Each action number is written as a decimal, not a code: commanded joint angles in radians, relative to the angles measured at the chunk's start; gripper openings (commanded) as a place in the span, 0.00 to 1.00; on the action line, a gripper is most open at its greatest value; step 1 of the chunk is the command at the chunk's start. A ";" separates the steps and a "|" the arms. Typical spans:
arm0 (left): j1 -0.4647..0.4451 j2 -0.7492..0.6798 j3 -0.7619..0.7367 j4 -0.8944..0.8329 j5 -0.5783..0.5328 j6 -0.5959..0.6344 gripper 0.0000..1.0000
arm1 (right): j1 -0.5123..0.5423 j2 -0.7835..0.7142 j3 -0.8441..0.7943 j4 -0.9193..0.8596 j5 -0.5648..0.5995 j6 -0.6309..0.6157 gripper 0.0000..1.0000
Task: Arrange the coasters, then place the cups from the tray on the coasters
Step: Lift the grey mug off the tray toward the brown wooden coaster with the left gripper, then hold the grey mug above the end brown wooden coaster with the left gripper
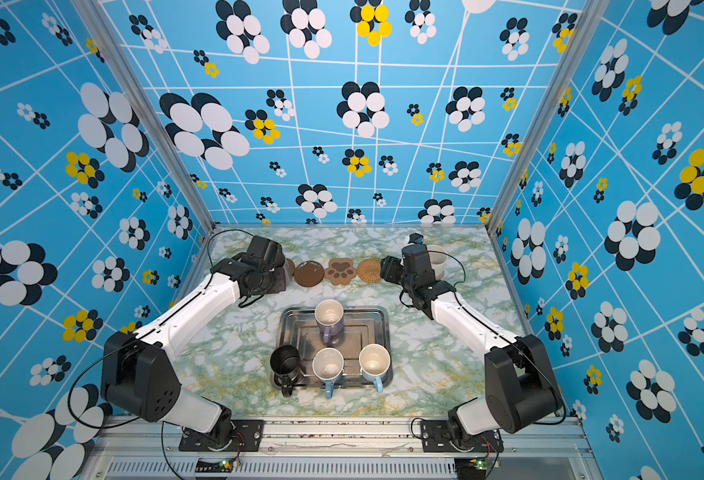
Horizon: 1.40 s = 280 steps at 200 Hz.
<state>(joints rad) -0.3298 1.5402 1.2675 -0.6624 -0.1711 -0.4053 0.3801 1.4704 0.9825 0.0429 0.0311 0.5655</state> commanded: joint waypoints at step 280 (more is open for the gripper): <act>0.148 0.386 0.285 0.173 0.031 0.065 0.00 | -0.053 0.056 -0.022 0.020 -0.038 0.017 0.65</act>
<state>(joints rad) -0.1871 1.9263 1.5028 -0.5671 -0.1413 -0.3466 0.3328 1.5169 0.9543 0.0639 0.0074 0.5732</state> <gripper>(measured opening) 0.157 0.647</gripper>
